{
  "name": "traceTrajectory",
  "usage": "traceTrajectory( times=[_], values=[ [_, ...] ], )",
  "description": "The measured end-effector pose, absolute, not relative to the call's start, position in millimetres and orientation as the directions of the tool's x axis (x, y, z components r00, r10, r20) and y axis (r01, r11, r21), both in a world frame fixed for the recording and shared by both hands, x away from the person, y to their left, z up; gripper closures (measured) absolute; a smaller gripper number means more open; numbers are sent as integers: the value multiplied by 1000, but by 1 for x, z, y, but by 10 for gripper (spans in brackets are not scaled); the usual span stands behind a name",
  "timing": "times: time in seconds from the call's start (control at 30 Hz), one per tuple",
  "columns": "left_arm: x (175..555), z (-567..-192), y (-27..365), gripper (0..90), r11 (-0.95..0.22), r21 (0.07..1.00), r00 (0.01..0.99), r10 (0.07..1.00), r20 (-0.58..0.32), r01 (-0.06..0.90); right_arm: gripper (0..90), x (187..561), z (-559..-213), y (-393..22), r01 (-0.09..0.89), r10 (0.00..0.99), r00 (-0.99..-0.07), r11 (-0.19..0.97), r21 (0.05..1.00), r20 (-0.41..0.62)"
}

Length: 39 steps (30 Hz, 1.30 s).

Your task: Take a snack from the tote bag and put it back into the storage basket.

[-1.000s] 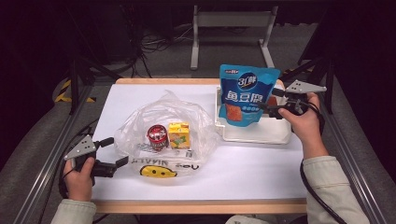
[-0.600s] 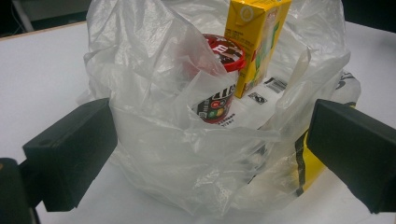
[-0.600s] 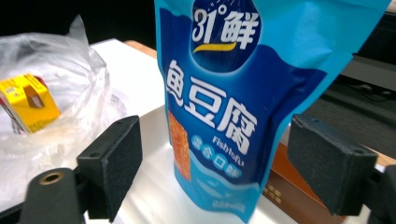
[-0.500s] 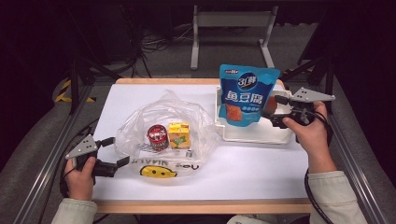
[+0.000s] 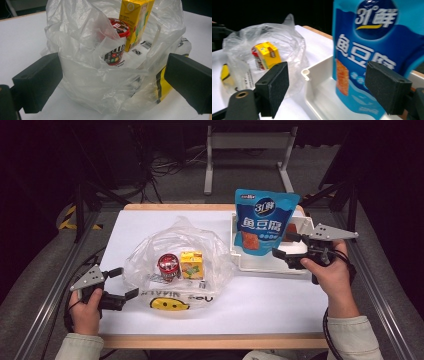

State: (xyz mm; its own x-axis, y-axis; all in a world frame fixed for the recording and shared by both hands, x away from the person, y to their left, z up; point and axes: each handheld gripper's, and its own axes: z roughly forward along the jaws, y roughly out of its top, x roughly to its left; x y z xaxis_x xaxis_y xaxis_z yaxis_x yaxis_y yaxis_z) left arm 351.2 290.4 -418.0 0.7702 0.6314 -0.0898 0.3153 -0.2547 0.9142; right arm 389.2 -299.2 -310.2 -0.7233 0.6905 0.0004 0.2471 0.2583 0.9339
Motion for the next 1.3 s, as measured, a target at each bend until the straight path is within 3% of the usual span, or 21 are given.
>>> traceTrajectory(
  times=[0.43, 1.3],
  values=[
    [351, -418, 289, 29, -259, 913, 780, 619, -94, 316, 199, 382, -305, -271, 222, 583, -812, 287, 932, 14],
    [346, -417, 294, 27, -260, 913, 773, 629, -87, 314, 206, 390, -305, -197, 180, 421, -906, 297, 938, 41]
  ],
)
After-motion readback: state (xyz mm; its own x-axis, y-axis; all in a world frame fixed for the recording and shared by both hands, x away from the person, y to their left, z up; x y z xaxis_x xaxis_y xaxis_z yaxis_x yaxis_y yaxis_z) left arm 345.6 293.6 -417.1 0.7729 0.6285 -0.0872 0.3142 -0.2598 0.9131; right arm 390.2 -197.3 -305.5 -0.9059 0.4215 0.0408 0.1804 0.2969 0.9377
